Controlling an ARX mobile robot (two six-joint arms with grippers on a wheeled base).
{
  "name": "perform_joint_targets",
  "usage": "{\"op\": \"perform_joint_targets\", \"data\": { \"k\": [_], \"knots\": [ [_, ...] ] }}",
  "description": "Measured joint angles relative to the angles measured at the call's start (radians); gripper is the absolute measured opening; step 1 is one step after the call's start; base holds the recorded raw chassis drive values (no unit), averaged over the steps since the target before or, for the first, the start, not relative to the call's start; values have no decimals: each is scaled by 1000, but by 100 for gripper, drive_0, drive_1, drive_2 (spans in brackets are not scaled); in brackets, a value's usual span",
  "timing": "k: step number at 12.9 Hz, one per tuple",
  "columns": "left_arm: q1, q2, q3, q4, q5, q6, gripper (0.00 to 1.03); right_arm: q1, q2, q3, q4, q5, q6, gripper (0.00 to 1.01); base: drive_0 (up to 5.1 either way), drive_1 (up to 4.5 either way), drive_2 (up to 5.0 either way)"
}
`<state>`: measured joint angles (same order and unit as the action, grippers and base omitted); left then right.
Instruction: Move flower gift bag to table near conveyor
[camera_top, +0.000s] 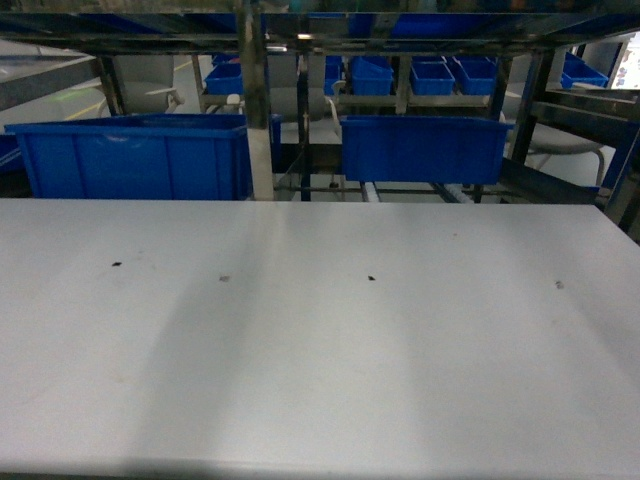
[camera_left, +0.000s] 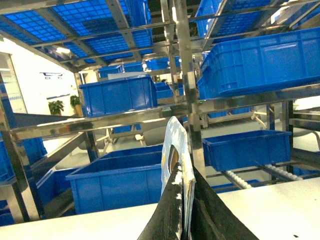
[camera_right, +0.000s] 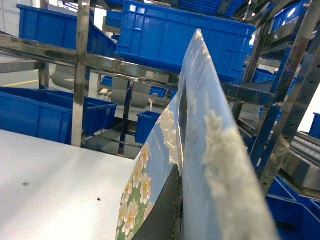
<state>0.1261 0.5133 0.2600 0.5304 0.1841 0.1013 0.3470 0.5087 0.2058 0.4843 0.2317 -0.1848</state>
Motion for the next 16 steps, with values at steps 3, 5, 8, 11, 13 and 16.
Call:
{"op": "perform_joint_targets", "data": {
  "k": [3,5,8,11,13,16],
  "knots": [
    [0,1,0,0,0,0,2,0,0,0,1,0,0,2,-492,254,254],
    [0,1,0,0,0,0,2,0,3,0,-1,0,0,2,-492,253,253],
    [0,2,0,1,0,0,2,0,0,0,0,0,0,2,-327,170,170],
    [2,-5,0,4,0,0,2,0,-2,0,2,-1,0,2,-1,141,-143],
    [2,-2,0,0,0,0,2,0,0,0,0,-1,0,2,12,439,-414],
    [2,-2,0,0,0,0,2,0,0,0,1,0,0,2,2,426,-422]
  ]
}}
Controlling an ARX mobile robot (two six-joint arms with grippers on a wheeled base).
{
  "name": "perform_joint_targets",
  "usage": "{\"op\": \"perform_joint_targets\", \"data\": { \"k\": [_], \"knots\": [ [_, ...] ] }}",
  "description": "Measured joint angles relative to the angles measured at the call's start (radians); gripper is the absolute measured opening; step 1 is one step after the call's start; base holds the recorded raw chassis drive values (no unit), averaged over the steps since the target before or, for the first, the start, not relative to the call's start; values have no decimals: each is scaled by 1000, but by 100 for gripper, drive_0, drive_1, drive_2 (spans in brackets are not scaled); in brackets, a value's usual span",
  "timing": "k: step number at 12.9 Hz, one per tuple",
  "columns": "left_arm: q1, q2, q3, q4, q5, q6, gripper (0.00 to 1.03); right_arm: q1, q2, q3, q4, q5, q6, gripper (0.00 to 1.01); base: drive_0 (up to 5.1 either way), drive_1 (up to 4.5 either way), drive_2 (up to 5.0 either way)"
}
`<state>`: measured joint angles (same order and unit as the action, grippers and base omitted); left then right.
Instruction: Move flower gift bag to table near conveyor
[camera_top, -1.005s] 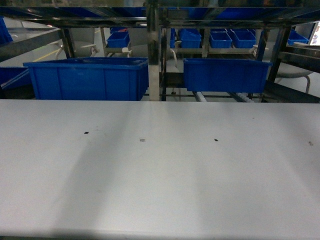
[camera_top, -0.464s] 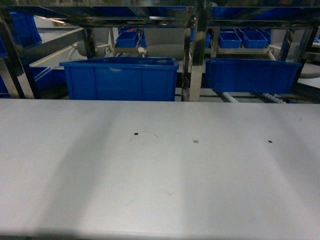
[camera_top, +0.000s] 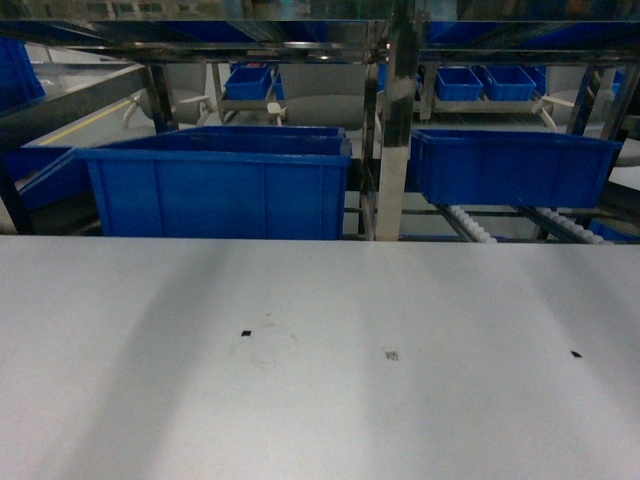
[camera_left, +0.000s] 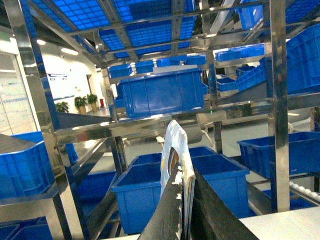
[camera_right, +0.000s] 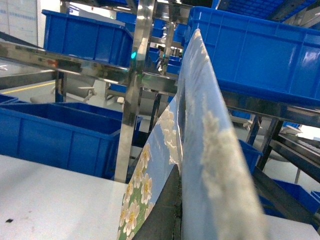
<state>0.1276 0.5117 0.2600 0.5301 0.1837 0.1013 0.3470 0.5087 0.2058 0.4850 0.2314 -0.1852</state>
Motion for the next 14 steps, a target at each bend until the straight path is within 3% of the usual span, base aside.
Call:
{"op": "perform_joint_targets", "data": {
  "k": [8,14],
  "knots": [
    [0,3,0,1,0,0,2,0,1,0,-2,0,0,2,-34,418,-390],
    [0,4,0,-2,0,0,2,0,5,0,-2,0,0,2,0,0,0]
  ]
}}
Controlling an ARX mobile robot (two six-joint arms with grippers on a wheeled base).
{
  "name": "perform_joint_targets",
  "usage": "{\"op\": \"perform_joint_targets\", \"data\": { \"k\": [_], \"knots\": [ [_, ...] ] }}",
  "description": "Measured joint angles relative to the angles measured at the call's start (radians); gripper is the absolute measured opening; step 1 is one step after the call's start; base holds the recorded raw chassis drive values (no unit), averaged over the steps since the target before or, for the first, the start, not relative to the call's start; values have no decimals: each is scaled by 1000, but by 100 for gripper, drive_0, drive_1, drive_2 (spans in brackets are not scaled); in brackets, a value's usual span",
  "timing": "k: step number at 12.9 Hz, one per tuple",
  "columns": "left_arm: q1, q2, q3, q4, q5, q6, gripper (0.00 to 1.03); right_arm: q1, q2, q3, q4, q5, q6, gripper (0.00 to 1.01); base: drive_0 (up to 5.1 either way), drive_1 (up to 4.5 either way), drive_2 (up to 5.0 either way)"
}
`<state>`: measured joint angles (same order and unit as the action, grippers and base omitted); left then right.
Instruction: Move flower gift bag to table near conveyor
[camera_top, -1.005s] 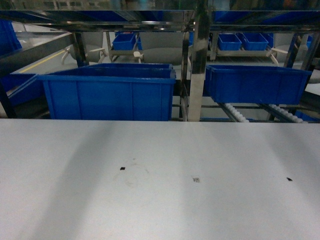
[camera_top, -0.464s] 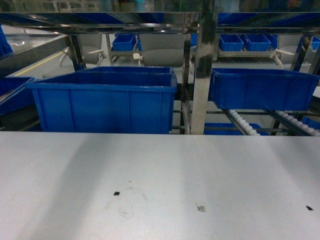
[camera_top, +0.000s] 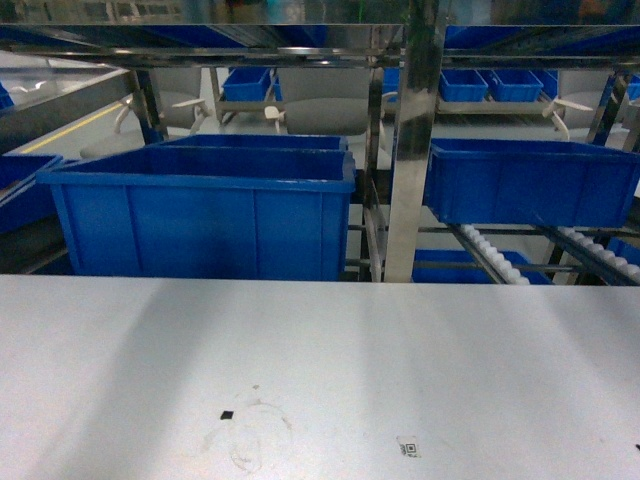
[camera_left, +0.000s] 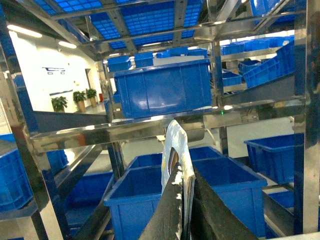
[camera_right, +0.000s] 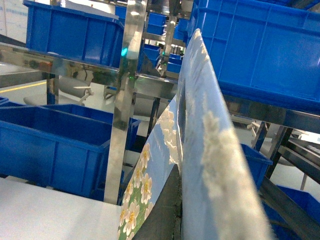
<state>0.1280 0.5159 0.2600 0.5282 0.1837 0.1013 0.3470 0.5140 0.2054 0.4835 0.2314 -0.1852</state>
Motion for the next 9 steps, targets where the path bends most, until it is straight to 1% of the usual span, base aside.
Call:
{"op": "perform_joint_targets", "data": {
  "k": [1,4,5,6,7,9],
  "knots": [
    [0,0,0,0,0,0,2,-22,2,-5,23,-29,1,2,0,0,0],
    [0,-1,0,2,0,0,2,-122,66,-45,107,-116,9,2,0,0,0],
    [0,-1,0,2,0,0,2,-171,149,-70,176,-185,13,2,0,0,0],
    [0,-1,0,2,0,0,2,-251,314,-78,341,-288,27,2,0,0,0],
    [0,-1,0,2,0,0,2,-292,422,-78,439,-325,27,2,0,0,0],
    [0,-1,0,2,0,0,2,-375,675,-74,627,-384,26,2,0,0,0]
  ]
}}
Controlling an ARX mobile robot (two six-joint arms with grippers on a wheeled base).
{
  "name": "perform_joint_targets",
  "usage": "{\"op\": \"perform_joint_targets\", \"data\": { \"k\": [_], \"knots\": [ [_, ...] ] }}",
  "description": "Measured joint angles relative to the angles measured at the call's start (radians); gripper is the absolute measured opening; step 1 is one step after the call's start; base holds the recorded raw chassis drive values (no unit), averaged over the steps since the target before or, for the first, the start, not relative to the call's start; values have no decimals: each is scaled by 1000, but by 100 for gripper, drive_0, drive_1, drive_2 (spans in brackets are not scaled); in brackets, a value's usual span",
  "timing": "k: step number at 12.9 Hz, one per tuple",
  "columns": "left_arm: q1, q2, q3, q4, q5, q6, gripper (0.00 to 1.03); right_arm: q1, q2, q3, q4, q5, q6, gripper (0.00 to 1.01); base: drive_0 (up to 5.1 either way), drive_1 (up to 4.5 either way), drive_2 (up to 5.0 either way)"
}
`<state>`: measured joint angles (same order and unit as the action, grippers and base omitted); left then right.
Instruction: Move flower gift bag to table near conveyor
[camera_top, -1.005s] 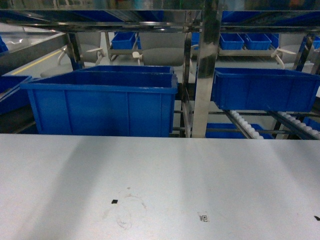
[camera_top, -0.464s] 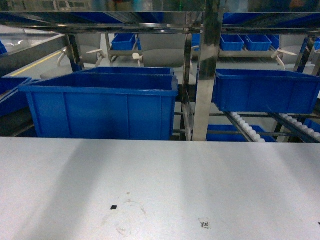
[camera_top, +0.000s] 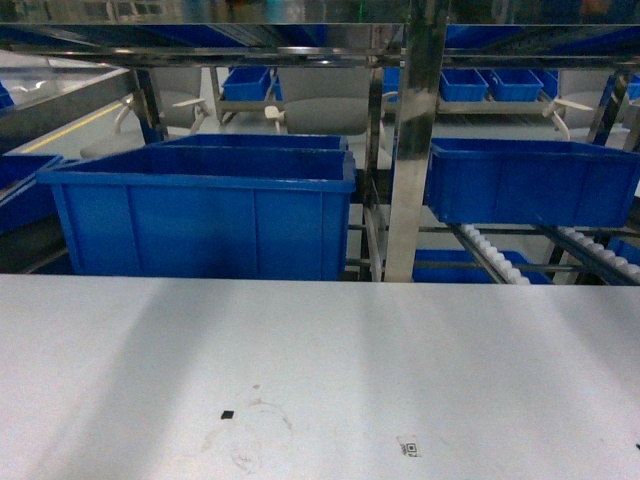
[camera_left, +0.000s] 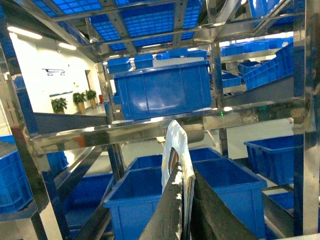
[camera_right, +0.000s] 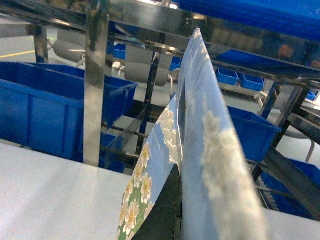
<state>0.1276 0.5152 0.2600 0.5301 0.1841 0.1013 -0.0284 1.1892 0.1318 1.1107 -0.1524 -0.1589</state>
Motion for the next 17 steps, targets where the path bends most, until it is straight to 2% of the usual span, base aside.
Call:
{"op": "perform_joint_targets", "data": {
  "k": [2,4,8,10,14,17],
  "knots": [
    [0,0,0,0,0,0,2,-51,261,42,170,-56,-13,2,0,0,0],
    [0,0,0,0,0,0,2,-64,456,99,168,-95,-26,2,0,0,0],
    [0,0,0,0,0,0,2,-56,677,238,173,-91,-43,2,0,0,0],
    [0,0,0,0,0,0,2,-43,735,244,169,-76,-45,2,0,0,0],
    [0,0,0,0,0,0,2,-31,806,209,165,-57,-75,2,0,0,0],
    [0,0,0,0,0,0,2,-31,796,185,157,-52,-43,2,0,0,0]
  ]
}}
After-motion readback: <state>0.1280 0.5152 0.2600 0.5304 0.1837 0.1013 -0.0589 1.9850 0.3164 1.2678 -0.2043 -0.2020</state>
